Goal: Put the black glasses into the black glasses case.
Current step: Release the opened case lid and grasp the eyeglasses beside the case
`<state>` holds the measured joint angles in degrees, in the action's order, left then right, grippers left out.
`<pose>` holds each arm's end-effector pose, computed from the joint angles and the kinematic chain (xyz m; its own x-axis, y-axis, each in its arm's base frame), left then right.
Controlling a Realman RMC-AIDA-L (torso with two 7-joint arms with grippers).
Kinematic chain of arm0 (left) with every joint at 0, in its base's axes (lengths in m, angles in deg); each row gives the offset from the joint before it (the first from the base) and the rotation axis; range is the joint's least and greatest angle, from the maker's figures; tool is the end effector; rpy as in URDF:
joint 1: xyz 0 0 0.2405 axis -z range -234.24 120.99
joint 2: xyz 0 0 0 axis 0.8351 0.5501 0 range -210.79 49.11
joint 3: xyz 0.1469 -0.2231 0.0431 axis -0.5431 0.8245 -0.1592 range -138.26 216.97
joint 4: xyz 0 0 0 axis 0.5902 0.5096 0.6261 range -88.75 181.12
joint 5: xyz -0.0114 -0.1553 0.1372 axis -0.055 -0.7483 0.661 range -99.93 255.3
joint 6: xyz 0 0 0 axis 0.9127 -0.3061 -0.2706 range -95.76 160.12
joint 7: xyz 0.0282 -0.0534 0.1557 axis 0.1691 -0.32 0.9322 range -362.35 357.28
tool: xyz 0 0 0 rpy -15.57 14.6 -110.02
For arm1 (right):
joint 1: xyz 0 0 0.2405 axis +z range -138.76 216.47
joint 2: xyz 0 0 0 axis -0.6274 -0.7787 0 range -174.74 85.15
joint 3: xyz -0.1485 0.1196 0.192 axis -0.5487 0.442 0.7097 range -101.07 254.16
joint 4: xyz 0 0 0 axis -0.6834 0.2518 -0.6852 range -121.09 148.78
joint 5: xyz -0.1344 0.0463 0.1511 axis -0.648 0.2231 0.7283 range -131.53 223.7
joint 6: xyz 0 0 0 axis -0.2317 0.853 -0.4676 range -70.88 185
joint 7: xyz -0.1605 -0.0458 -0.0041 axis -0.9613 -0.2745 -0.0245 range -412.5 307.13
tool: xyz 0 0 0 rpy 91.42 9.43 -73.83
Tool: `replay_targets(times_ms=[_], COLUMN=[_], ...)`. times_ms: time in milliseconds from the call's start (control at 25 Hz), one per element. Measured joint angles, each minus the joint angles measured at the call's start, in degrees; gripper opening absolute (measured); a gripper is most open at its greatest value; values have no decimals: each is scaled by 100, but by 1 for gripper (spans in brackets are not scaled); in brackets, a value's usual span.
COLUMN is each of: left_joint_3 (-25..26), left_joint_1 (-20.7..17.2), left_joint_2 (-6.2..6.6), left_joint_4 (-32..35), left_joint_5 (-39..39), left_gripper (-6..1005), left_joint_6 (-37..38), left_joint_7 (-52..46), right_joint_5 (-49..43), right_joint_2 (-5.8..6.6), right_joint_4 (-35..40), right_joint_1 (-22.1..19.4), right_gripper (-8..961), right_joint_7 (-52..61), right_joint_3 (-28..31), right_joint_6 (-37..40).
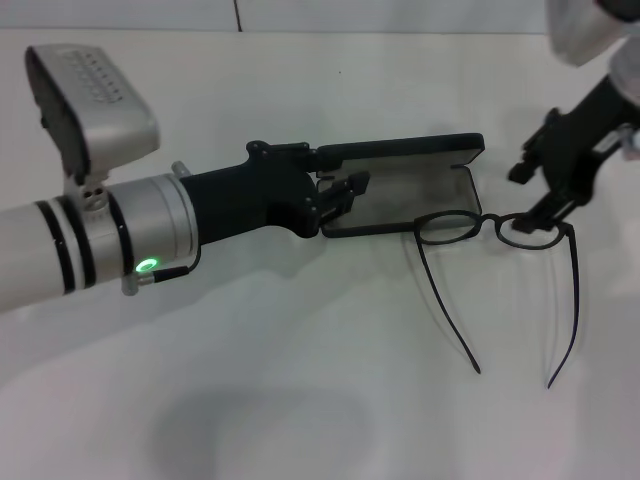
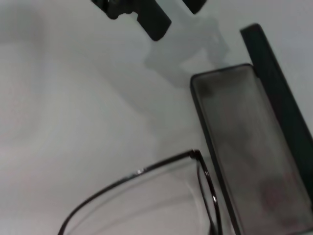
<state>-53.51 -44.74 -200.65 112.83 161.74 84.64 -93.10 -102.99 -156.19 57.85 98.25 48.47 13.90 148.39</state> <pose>-0.1939 0.3294 -0.0754 0.8123 0.2442 0.5296 0.4507 -0.8392 -0.3043 0.1707 0.4329 -0.0024 0.9075 -0.0897 0.4104 -0.0554 -0.9940 -0.0947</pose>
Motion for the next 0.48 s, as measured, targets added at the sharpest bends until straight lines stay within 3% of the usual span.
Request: replay_targets(times_ms=[200, 480], left_joint_3=[153, 184], left_joint_1=[14, -5], left_joint_2=[1, 2], left_joint_4=[-285, -432], left_joint_5=[-465, -526], left_gripper=[345, 333], left_joint_6=[318, 410], left_joint_7=[439, 539], right_joint_5=[-46, -63], right_joint_2=[-207, -368], right_joint_4=[-299, -510], right_joint_1=[223, 272], right_gripper=[554, 550], right_joint_7=[-63, -54], right_joint_3=[-87, -303], right_joint_6=[-192, -353])
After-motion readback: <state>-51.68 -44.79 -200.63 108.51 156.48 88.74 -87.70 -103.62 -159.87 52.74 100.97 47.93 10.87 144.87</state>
